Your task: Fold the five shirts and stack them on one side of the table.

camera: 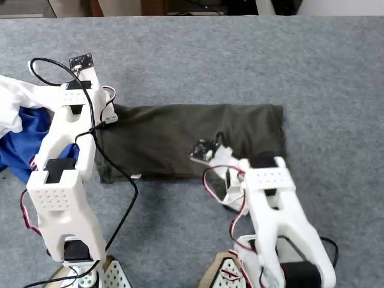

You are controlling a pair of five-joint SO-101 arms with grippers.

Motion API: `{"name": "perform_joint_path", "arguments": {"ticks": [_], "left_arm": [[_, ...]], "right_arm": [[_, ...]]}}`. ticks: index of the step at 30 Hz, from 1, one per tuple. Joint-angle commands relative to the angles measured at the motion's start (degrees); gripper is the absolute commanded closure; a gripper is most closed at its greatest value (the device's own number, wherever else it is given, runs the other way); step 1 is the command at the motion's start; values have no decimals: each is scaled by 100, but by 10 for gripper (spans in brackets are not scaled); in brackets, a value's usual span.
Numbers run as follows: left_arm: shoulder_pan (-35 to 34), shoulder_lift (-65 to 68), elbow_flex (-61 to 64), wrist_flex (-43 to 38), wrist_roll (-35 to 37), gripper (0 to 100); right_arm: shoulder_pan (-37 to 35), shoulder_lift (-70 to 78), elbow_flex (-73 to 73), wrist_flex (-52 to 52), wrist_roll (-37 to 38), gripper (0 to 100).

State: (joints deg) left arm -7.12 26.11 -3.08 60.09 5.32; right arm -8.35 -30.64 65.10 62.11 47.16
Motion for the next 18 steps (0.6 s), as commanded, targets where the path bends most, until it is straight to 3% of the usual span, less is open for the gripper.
{"name": "perform_joint_path", "arguments": {"ticks": [1,6,10,14,18], "left_arm": [[18,-57,-281,-44,-9,981],[0,-92,-615,53,0,981],[-9,-66,-1495,598,0,981],[18,-31,-2207,791,0,981],[44,286,-2268,448,0,981]], "right_arm": [[13,-462,-13,-79,-70,994],[769,-514,-1165,123,26,993],[1121,-374,-2659,396,220,993],[1138,699,-3925,378,185,993],[1147,2369,-5209,334,-97,993]]}}
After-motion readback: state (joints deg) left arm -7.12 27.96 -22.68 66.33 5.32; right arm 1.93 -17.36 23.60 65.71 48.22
